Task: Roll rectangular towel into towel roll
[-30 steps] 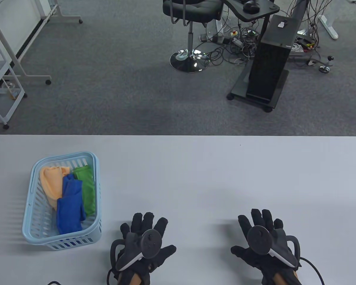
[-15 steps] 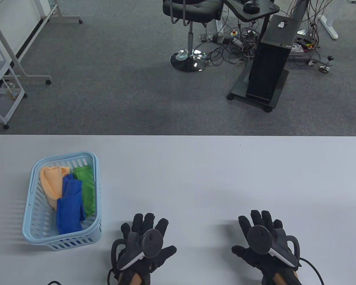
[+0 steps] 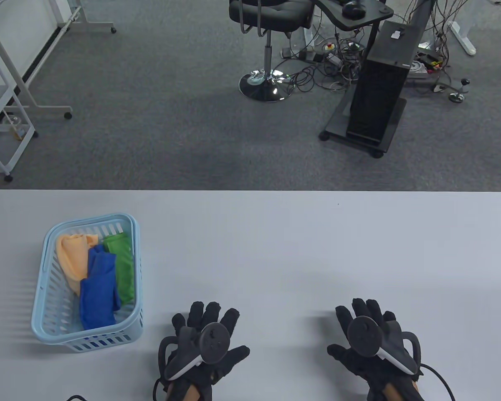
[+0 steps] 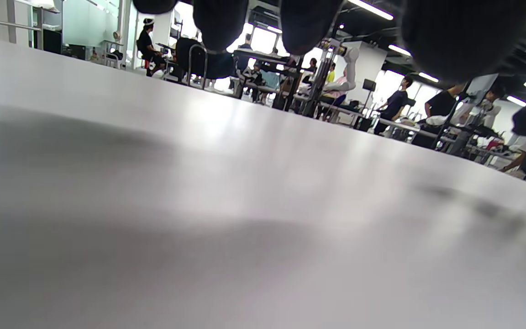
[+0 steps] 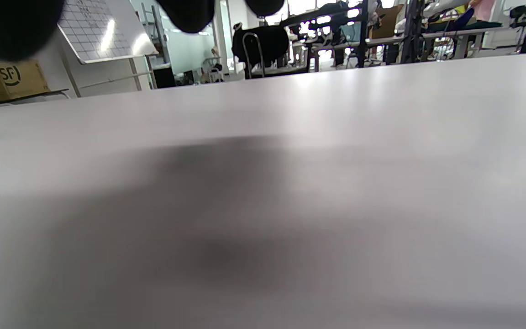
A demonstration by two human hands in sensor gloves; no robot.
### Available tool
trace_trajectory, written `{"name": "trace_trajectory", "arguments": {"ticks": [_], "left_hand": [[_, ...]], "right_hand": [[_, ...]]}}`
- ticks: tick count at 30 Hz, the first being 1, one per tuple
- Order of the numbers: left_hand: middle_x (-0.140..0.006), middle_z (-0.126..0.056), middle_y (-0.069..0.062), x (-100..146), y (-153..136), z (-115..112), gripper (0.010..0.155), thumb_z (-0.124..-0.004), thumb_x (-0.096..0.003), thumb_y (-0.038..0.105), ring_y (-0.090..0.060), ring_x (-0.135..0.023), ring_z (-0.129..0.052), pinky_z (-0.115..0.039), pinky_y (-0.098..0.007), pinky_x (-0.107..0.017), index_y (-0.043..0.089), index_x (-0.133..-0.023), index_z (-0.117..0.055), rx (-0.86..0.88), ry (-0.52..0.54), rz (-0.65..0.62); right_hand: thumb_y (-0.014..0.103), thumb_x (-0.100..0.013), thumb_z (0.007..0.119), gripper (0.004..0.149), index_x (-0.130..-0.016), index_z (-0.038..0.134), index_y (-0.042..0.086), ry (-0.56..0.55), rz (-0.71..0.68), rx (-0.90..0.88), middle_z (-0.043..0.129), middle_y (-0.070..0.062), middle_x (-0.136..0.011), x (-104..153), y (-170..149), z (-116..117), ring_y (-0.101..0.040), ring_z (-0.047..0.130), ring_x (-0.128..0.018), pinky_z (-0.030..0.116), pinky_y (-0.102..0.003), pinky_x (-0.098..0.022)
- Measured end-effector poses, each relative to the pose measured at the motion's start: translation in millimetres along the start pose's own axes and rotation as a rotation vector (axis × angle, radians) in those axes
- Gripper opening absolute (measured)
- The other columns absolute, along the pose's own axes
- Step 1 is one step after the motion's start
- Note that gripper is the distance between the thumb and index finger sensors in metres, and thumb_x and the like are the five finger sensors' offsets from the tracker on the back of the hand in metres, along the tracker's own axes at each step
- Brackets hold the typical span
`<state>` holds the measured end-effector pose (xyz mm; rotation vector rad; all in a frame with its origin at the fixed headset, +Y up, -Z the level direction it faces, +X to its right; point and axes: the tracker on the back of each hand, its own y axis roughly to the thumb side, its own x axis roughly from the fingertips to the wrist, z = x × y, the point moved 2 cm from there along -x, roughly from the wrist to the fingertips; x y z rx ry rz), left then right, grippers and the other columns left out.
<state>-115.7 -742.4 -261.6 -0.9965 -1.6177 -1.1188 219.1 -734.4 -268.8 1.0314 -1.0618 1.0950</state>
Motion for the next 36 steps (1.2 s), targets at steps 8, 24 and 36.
{"name": "trace_trajectory", "arguments": {"ticks": [8,24,36], "left_hand": [[-0.114,-0.063,-0.019,5.4,4.3,13.6,0.066,-0.073,-0.0419,0.053,-0.048,-0.107,-0.048,-0.037,-0.075,-0.066,0.034,-0.105,-0.07,0.055,0.148,-0.058],[-0.11,-0.077,-0.015,-21.9,-38.4,177.9,0.074,-0.075,-0.0389,0.061,-0.045,-0.099,-0.076,-0.056,-0.069,-0.068,0.043,-0.109,-0.062,-0.069,0.225,0.285],[-0.109,-0.079,-0.01,-52.0,-174.9,186.3,0.077,-0.082,-0.033,0.061,-0.041,-0.099,-0.078,-0.057,-0.067,-0.07,0.051,-0.106,-0.06,-0.258,-0.123,0.82]], "right_hand": [[0.059,-0.03,0.072,0.087,-0.105,0.048,0.022,-0.007,-0.004,-0.008,0.031,-0.017,-0.107,-1.1,1.3,2.7,-0.043,0.029,-0.1,0.025,-0.07,-0.067],[0.059,-0.03,0.072,0.086,-0.104,0.05,0.021,0.017,-0.008,-0.008,0.034,-0.017,-0.107,-4.6,2.0,7.9,-0.042,0.031,-0.1,0.027,-0.07,-0.067],[0.059,-0.031,0.071,0.087,-0.105,0.047,0.02,0.042,0.0,-0.012,0.034,-0.018,-0.107,-7.0,0.5,10.3,-0.043,0.031,-0.1,0.026,-0.07,-0.067]]}}
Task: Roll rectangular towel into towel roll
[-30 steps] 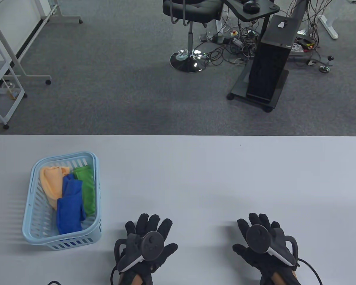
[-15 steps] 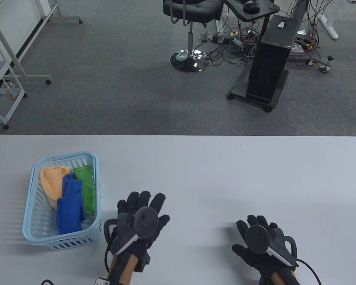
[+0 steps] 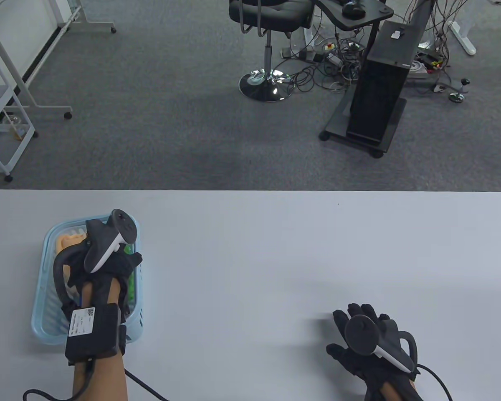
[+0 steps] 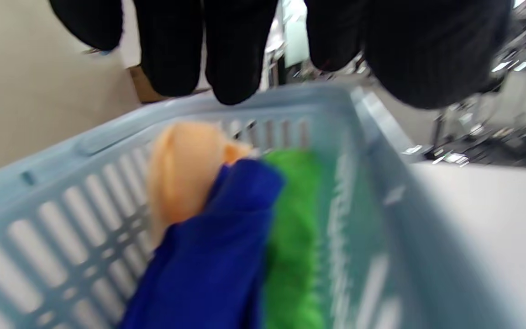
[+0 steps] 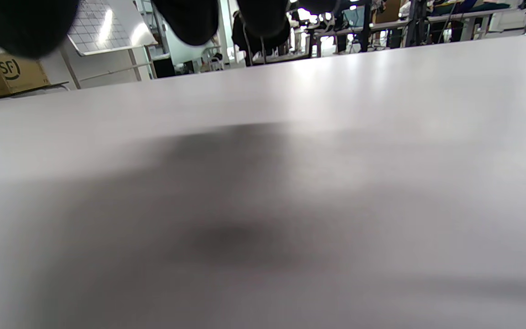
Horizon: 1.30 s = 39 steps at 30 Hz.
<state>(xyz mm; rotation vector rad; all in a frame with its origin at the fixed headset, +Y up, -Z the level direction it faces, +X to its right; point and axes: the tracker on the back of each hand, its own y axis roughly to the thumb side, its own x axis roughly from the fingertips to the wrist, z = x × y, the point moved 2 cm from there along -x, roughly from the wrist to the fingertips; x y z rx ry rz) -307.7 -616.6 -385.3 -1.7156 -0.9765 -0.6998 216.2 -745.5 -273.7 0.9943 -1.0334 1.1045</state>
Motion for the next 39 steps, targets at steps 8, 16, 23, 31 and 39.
{"name": "trace_trajectory", "arguments": {"ticks": [8,16,23,31,39], "left_hand": [[-0.104,-0.084,-0.009,-41.5,-7.6,-21.0,0.083,-0.087,-0.0309,0.059,-0.039,-0.096,-0.082,-0.058,-0.065,-0.071,0.056,-0.106,-0.052,-0.074,-0.076,0.094],[-0.097,-0.092,-0.008,-67.3,0.9,-52.5,0.082,-0.092,-0.0282,0.057,-0.035,-0.09,-0.091,-0.065,-0.062,-0.068,0.054,-0.102,-0.056,-0.196,-0.164,0.099],[-0.082,-0.104,-0.005,-54.7,6.8,-34.3,0.049,-0.096,-0.0337,0.039,-0.03,-0.074,-0.102,-0.071,-0.058,-0.064,0.033,-0.081,-0.084,-0.149,-0.141,0.058],[-0.083,-0.101,-0.007,26.7,24.0,72.6,0.05,-0.091,-0.0372,0.039,-0.032,-0.075,-0.099,-0.068,-0.059,-0.066,0.033,-0.086,-0.08,0.012,0.247,-0.01],[-0.073,-0.106,-0.007,159.4,48.1,114.2,0.05,-0.086,-0.0397,0.044,-0.03,-0.065,-0.104,-0.073,-0.058,-0.061,0.03,-0.088,-0.079,0.478,0.544,-0.443]], "right_hand": [[0.059,-0.031,0.071,0.087,-0.105,0.048,0.02,0.033,0.021,0.013,0.034,-0.018,-0.107,-3.6,-4.0,4.0,-0.043,0.03,-0.1,0.026,-0.07,-0.067],[0.059,-0.031,0.071,0.087,-0.105,0.048,0.02,0.082,0.045,0.015,0.034,-0.019,-0.107,-6.9,-8.2,10.0,-0.044,0.03,-0.1,0.027,-0.07,-0.067],[0.059,-0.031,0.071,0.086,-0.105,0.048,0.019,0.101,0.071,0.009,0.034,-0.019,-0.107,-9.2,-16.0,12.1,-0.044,0.03,-0.1,0.027,-0.069,-0.067],[0.058,-0.032,0.071,0.086,-0.105,0.048,0.02,0.094,0.051,-0.017,0.033,-0.018,-0.107,-7.9,-10.8,8.9,-0.043,0.03,-0.1,0.026,-0.069,-0.068],[0.059,-0.032,0.07,0.086,-0.105,0.049,0.02,0.106,0.014,-0.012,0.033,-0.018,-0.108,-9.5,-1.8,11.7,-0.043,0.03,-0.1,0.026,-0.069,-0.068]]}}
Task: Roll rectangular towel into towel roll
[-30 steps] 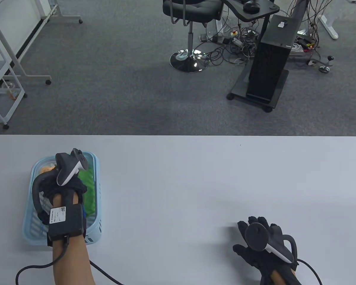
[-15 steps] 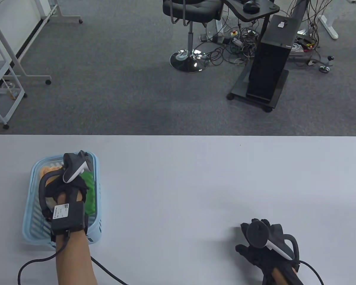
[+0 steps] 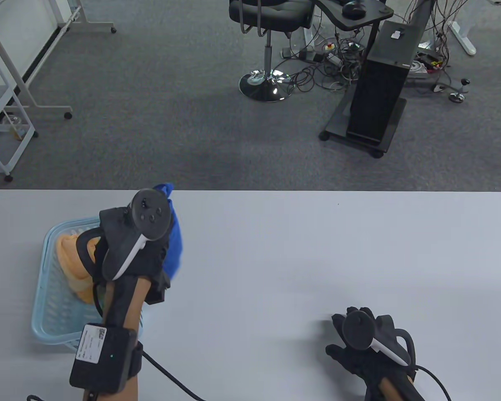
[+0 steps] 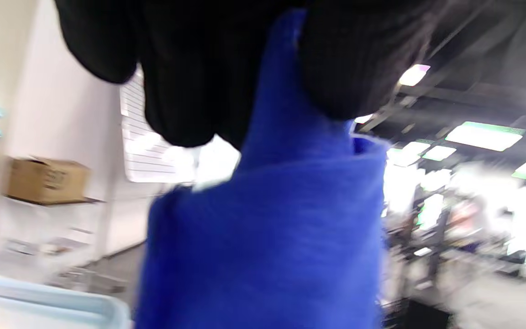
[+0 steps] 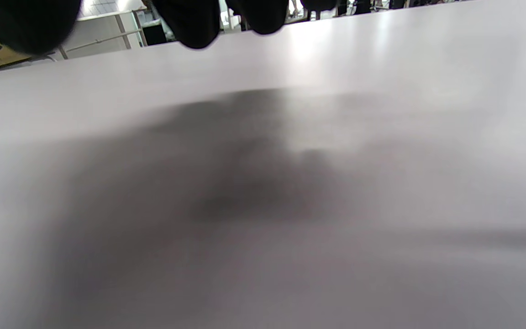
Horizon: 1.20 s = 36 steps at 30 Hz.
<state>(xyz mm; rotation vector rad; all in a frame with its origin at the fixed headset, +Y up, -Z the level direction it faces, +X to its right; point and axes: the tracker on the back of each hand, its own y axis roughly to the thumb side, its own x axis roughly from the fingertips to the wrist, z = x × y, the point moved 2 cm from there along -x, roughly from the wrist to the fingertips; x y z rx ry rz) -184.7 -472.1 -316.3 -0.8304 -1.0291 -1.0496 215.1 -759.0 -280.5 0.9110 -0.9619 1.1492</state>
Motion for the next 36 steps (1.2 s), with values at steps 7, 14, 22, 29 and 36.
{"name": "trace_trajectory", "arguments": {"ticks": [7,14,22,29,36], "left_hand": [[-0.059,-0.108,-0.008,59.2,9.2,-67.5,0.05,-0.083,-0.041,0.044,-0.029,-0.05,-0.106,-0.077,-0.056,-0.055,0.023,-0.086,-0.08,0.302,-0.037,-0.047],[-0.044,-0.108,-0.007,106.2,-15.5,-200.7,0.051,-0.081,-0.04,0.044,-0.024,-0.036,-0.107,-0.082,-0.054,-0.05,0.016,-0.083,-0.08,0.299,-0.157,0.039],[-0.029,-0.113,-0.004,121.4,-35.6,-235.7,0.052,-0.08,-0.0408,0.043,-0.021,-0.022,-0.112,-0.089,-0.05,-0.04,0.006,-0.078,-0.084,0.629,-0.246,0.214],[-0.029,-0.115,-0.004,122.6,-48.4,-251.7,0.052,-0.079,-0.0415,0.042,-0.021,-0.022,-0.115,-0.089,-0.048,-0.039,0.004,-0.077,-0.084,0.686,-0.312,0.302],[-0.027,-0.116,-0.004,124.1,-48.2,-256.1,0.051,-0.079,-0.0418,0.041,-0.02,-0.021,-0.115,-0.09,-0.047,-0.038,0.002,-0.076,-0.084,0.742,-0.359,0.332]], "right_hand": [[0.059,-0.032,0.07,0.086,-0.105,0.049,0.02,-0.001,-0.004,-0.007,0.033,-0.018,-0.108,-0.4,-0.6,0.8,-0.043,0.03,-0.1,0.026,-0.069,-0.068],[0.059,-0.032,0.07,0.086,-0.105,0.049,0.019,0.001,0.014,0.001,0.034,-0.018,-0.107,-0.8,-4.7,1.6,-0.043,0.031,-0.1,0.027,-0.07,-0.067],[0.058,-0.031,0.071,0.084,-0.104,0.052,0.019,-0.097,-0.004,-0.111,0.038,-0.018,-0.107,4.5,-4.2,-15.0,-0.042,0.034,-0.1,0.028,-0.069,-0.068],[0.057,-0.031,0.071,0.082,-0.101,0.058,0.019,-0.311,-0.106,-0.215,0.046,-0.016,-0.105,29.2,8.1,-39.9,-0.04,0.044,-0.1,0.033,-0.069,-0.068],[0.053,-0.03,0.074,0.074,-0.096,0.066,0.02,-0.422,-0.224,-0.266,0.055,-0.012,-0.102,45.8,30.4,-46.6,-0.037,0.054,-0.098,0.039,-0.068,-0.068]]}}
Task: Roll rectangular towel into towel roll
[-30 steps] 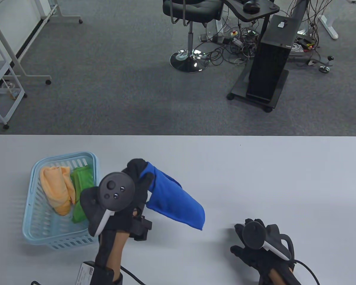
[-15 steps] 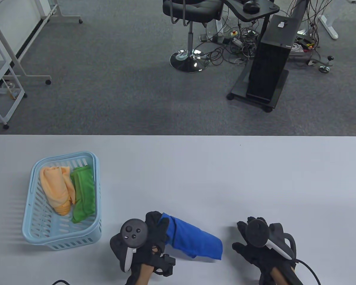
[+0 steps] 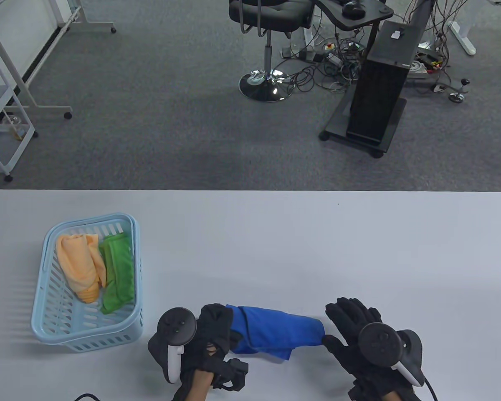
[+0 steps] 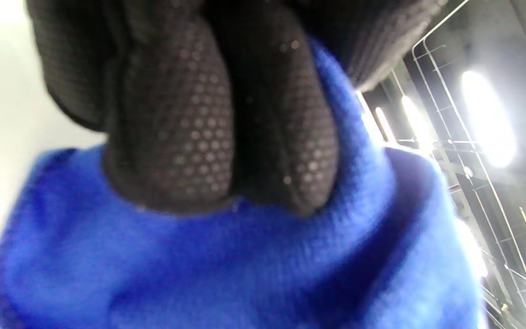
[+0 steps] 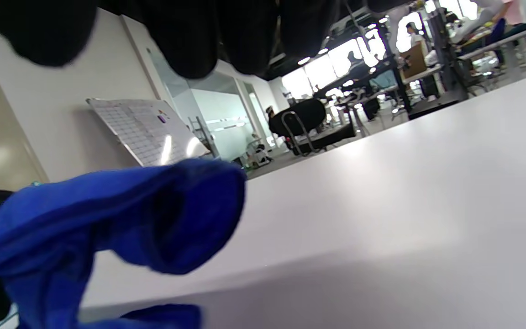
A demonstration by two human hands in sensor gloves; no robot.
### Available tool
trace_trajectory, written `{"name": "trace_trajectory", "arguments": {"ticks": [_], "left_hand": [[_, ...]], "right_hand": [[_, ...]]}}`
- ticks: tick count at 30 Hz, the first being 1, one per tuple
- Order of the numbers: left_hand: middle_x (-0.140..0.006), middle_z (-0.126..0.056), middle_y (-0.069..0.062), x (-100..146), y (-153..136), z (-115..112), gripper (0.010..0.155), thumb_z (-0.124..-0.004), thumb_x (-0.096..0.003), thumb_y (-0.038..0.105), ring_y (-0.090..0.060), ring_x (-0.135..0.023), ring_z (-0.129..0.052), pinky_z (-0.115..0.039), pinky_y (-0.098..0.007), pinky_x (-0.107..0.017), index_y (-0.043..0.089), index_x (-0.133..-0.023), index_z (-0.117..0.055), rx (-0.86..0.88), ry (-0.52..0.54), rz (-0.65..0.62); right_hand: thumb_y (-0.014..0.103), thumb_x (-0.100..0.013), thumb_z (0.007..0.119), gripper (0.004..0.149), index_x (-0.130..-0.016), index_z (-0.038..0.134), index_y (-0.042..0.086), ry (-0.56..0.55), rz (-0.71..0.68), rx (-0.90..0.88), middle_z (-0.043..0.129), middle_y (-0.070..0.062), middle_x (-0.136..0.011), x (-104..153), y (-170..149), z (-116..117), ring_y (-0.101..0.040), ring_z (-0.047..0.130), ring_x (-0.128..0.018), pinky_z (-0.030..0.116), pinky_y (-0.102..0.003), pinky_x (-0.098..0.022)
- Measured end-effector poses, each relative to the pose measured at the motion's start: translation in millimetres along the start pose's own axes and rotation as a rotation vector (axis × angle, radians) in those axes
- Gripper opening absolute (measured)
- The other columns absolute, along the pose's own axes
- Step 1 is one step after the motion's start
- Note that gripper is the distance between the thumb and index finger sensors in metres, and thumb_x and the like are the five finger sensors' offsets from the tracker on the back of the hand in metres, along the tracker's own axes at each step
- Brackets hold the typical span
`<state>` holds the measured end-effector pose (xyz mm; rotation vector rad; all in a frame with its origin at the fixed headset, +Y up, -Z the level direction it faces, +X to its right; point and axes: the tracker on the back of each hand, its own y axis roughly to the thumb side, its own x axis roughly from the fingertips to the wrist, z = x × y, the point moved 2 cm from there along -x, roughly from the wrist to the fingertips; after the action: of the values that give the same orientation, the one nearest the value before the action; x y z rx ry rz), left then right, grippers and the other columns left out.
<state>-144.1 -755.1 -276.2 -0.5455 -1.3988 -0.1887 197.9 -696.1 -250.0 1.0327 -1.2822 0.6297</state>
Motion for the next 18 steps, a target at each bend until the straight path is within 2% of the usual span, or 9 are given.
{"name": "trace_trajectory", "arguments": {"ticks": [4,6,8,9,10,11,13,15,18], "left_hand": [[-0.026,-0.116,-0.003,-2.2,-5.0,-7.1,0.051,-0.078,-0.0423,0.039,-0.02,-0.02,-0.116,-0.09,-0.046,-0.038,0.0,-0.075,-0.084,0.078,-0.074,0.04],[-0.026,-0.116,-0.003,-3.2,-6.5,-7.0,0.051,-0.078,-0.0424,0.038,-0.02,-0.02,-0.116,-0.09,-0.046,-0.038,-0.001,-0.075,-0.084,0.105,-0.093,0.053],[-0.025,-0.116,-0.003,-3.5,-7.3,-6.2,0.051,-0.078,-0.0424,0.038,-0.02,-0.019,-0.115,-0.09,-0.046,-0.038,-0.001,-0.075,-0.084,0.115,-0.103,0.06],[-0.025,-0.115,-0.003,-3.7,-8.1,-6.1,0.051,-0.079,-0.0424,0.038,-0.02,-0.018,-0.115,-0.09,-0.046,-0.038,-0.001,-0.075,-0.084,0.126,-0.113,0.066],[-0.024,-0.115,-0.003,-3.7,-8.9,-6.3,0.051,-0.079,-0.0424,0.038,-0.019,-0.018,-0.115,-0.09,-0.046,-0.037,-0.001,-0.074,-0.084,0.133,-0.124,0.072],[-0.024,-0.115,-0.003,-3.7,-9.4,-6.5,0.051,-0.079,-0.0424,0.038,-0.019,-0.018,-0.115,-0.09,-0.046,-0.037,-0.001,-0.074,-0.084,0.137,-0.128,0.074],[-0.023,-0.115,-0.002,-3.8,-10.0,-6.5,0.051,-0.079,-0.0426,0.04,-0.019,-0.017,-0.115,-0.09,-0.046,-0.037,0.0,-0.074,-0.085,0.139,-0.132,0.076],[-0.024,-0.115,-0.003,-3.9,-9.1,-5.0,0.052,-0.08,-0.0423,0.041,-0.02,-0.018,-0.115,-0.09,-0.046,-0.038,0.002,-0.075,-0.085,0.126,-0.115,0.068],[-0.028,-0.115,-0.003,-3.9,-7.3,-3.9,0.053,-0.08,-0.0419,0.042,-0.022,-0.022,-0.114,-0.087,-0.048,-0.041,0.005,-0.08,-0.085,0.103,-0.106,0.051]], "right_hand": [[0.051,-0.028,0.078,0.065,-0.086,0.074,0.024,-0.027,-0.127,0.064,0.058,-0.008,-0.1,3.3,23.4,4.9,-0.034,0.056,-0.098,0.039,-0.067,-0.069],[0.053,-0.025,0.082,0.074,-0.091,0.066,0.025,0.018,-0.164,0.155,0.05,-0.01,-0.103,4.1,31.3,9.4,-0.036,0.05,-0.1,0.035,-0.068,-0.07],[0.055,-0.023,0.084,0.092,-0.1,0.046,0.024,0.079,-0.144,0.273,0.028,-0.012,-0.106,4.5,32.7,15.1,-0.038,0.034,-0.102,0.028,-0.069,-0.071],[0.056,-0.022,0.084,0.096,-0.101,0.039,0.026,0.085,-0.133,0.377,0.02,-0.011,-0.107,4.5,30.7,18.4,-0.037,0.03,-0.103,0.026,-0.069,-0.071],[0.055,-0.022,0.084,0.092,-0.1,0.042,0.029,0.053,-0.134,0.402,0.023,-0.01,-0.106,4.0,28.6,18.4,-0.038,0.032,-0.103,0.028,-0.069,-0.071],[0.05,-0.025,0.083,0.078,-0.095,0.055,0.031,0.0,-0.136,0.382,0.031,-0.008,-0.106,2.7,25.6,16.3,-0.036,0.04,-0.102,0.031,-0.068,-0.071],[0.041,-0.029,0.079,0.049,-0.076,0.083,0.027,-0.093,-0.112,0.274,0.059,-0.004,-0.099,0.2,20.0,9.1,-0.034,0.058,-0.097,0.039,-0.068,-0.07],[0.039,-0.03,0.079,0.044,-0.069,0.09,0.024,-0.125,-0.061,0.176,0.073,-0.003,-0.091,-1.5,10.6,-0.7,-0.032,0.07,-0.092,0.045,-0.067,-0.069],[0.039,-0.03,0.078,0.044,-0.068,0.091,0.022,-0.178,0.012,0.128,0.077,-0.003,-0.088,-0.2,-3.6,-15.7,-0.031,0.075,-0.089,0.048,-0.066,-0.068]]}}
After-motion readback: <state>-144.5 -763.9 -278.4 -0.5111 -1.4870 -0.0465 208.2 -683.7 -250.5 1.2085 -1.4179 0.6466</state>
